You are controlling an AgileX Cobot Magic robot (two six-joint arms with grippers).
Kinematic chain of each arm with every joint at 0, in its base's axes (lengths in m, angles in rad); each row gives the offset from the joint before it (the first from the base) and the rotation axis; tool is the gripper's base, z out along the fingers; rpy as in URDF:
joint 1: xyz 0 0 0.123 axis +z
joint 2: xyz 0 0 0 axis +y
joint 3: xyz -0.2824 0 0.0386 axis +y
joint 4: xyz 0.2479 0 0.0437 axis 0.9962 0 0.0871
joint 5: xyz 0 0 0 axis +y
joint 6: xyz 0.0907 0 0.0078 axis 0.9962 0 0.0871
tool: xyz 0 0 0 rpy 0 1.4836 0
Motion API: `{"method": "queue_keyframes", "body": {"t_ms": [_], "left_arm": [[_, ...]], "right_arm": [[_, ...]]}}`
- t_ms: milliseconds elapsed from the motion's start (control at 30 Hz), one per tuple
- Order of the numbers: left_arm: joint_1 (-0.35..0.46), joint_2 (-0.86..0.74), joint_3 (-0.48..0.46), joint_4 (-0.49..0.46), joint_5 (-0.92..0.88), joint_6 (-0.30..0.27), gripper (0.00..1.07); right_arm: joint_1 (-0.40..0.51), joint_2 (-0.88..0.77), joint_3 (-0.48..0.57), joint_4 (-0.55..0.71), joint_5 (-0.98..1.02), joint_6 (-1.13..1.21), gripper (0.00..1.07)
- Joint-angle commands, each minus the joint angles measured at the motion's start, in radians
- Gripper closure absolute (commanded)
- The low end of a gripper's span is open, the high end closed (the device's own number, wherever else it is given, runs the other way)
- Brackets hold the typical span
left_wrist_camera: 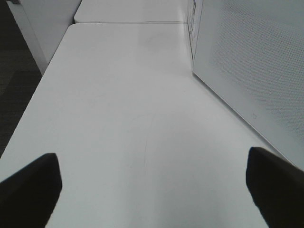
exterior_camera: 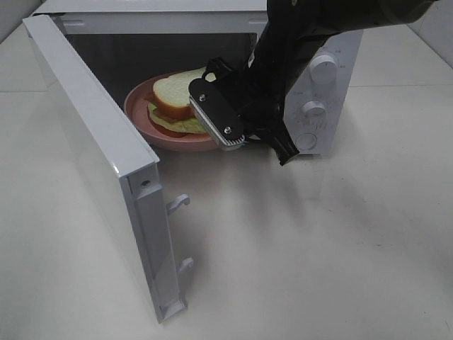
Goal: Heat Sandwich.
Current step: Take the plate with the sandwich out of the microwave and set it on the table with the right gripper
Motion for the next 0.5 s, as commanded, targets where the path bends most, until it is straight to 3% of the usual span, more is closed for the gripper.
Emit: {"method": "queue_keyframes", "body": {"t_ms": [33, 500], "left_arm": [[0.0, -0.026, 0.003, -0.004, -0.008, -0.002, 0.05], [0.0, -0.026, 0.003, -0.004, -0.008, -0.002, 0.05]], "right_arm": [[-0.008, -0.034, 0.016, -0.001, 0.004, -0.002, 1.07], [-0.007, -0.159, 0.163, -0.002, -0.024, 0.003, 1.07]]}}
